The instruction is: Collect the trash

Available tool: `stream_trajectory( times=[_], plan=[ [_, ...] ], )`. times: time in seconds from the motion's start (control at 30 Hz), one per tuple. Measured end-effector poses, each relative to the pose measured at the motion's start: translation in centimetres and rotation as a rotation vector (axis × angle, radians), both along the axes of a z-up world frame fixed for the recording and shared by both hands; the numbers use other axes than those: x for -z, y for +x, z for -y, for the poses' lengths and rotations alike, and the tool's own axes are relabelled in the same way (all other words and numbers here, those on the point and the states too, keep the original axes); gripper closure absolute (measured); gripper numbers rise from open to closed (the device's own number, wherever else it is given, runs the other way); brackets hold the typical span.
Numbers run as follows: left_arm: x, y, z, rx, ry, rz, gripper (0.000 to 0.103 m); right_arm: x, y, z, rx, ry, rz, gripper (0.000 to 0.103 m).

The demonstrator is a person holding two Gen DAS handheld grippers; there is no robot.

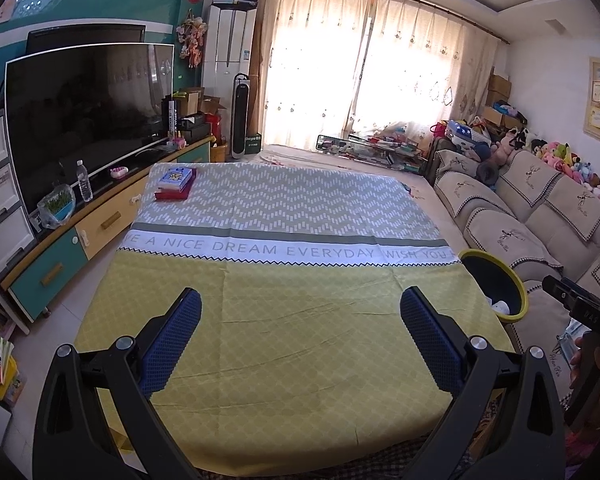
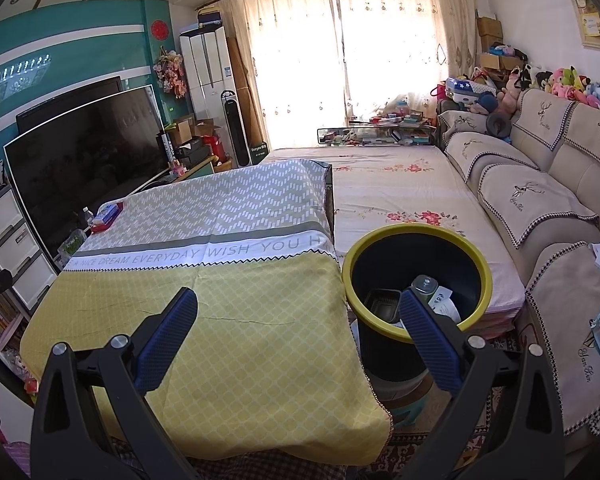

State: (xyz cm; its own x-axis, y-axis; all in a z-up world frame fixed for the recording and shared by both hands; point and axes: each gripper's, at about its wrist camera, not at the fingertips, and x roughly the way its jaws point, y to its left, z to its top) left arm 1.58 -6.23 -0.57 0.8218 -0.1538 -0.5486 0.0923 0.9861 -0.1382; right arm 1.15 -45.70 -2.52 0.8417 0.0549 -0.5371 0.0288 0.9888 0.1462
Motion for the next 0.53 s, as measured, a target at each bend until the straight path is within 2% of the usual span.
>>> stream_trajectory(
  times=[0.23, 0.4, 0.53],
  plan=[
    [0.2, 0.9, -0.8, 0.012, -0.06, 0.017, 0.005, 0.6, 0.5, -0.2, -0.008, 0.004, -0.016, 0.007],
    [0.9, 4.1, -0.6, 0.004, 0.023, -0.031, 0.005, 1.1, 2.6, -0.8, -0.053, 0.015, -0.046, 0.007],
    [2.6, 9.8, -1.8, -0.041, 0.068, -0.074, 0.005, 1.3, 7.6, -2.5, -0.104, -0.003, -0.095, 0.007]
  ],
)
